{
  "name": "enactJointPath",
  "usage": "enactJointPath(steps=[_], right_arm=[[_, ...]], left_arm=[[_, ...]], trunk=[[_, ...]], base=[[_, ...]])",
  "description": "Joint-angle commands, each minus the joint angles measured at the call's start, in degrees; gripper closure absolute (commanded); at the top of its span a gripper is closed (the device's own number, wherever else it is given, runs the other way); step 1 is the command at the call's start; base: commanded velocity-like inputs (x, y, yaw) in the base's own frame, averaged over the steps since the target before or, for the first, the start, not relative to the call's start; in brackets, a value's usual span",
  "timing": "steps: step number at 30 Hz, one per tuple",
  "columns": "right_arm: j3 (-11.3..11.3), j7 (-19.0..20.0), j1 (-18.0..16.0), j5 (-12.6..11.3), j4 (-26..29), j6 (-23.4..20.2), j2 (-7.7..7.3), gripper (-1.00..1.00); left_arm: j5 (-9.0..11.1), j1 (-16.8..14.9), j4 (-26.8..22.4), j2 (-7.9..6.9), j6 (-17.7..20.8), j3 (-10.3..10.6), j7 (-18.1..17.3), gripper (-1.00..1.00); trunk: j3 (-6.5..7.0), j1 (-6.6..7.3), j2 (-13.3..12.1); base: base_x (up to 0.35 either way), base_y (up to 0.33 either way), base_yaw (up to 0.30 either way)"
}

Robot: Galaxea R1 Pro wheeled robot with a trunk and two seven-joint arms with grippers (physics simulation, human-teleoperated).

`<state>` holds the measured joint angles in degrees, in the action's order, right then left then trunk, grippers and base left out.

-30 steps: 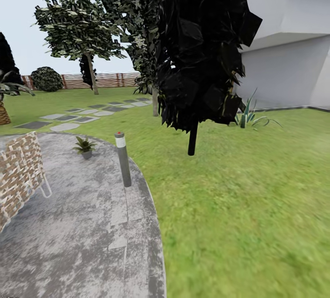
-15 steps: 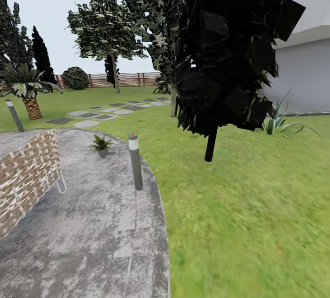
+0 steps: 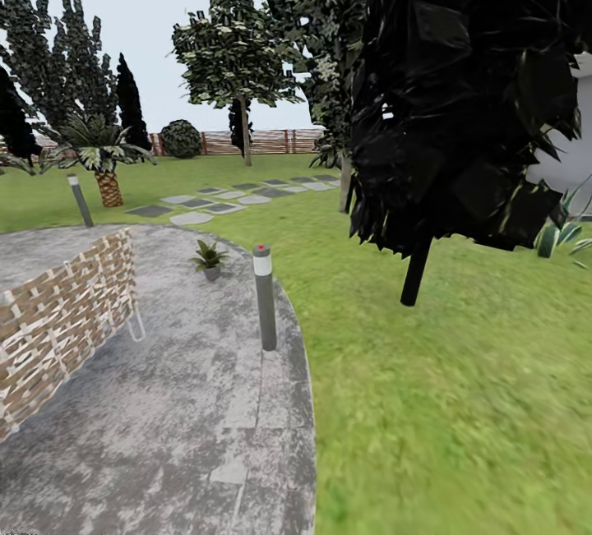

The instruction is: Pick up the pesticide atomizer in the garden and spray insectifuge to fully cover both potted plants in the garden.

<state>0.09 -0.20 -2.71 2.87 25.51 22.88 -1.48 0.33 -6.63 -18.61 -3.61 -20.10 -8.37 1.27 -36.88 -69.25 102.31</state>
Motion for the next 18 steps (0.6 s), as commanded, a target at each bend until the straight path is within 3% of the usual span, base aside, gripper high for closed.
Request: enactJointPath(steps=[1,12,18], right_arm=[[0.00,-0.04,-0.02,0.29,-0.02,0.15,-0.02,-1.00],[0.00,-0.06,-0.02,0.29,-0.02,0.15,-0.02,-1.00],[0.00,-0.03,-0.02,0.29,-0.02,0.15,-0.02,-1.00]], left_arm=[[0.03,-0.05,0.06,0.00,-0.20,0.02,0.13,-1.00],[0.06,-0.05,0.06,0.00,-0.20,0.02,0.13,-1.00],[0.09,-0.05,0.06,0.00,-0.20,0.02,0.13,-1.00]], trunk=[[-0.06,-0.02,0.02],[-0.06,-0.02,0.02],[-0.06,-0.02,0.02]], base=[[0.312,-0.171,0.278],[0.304,-0.087,0.279],[0.060,-0.003,0.279]])
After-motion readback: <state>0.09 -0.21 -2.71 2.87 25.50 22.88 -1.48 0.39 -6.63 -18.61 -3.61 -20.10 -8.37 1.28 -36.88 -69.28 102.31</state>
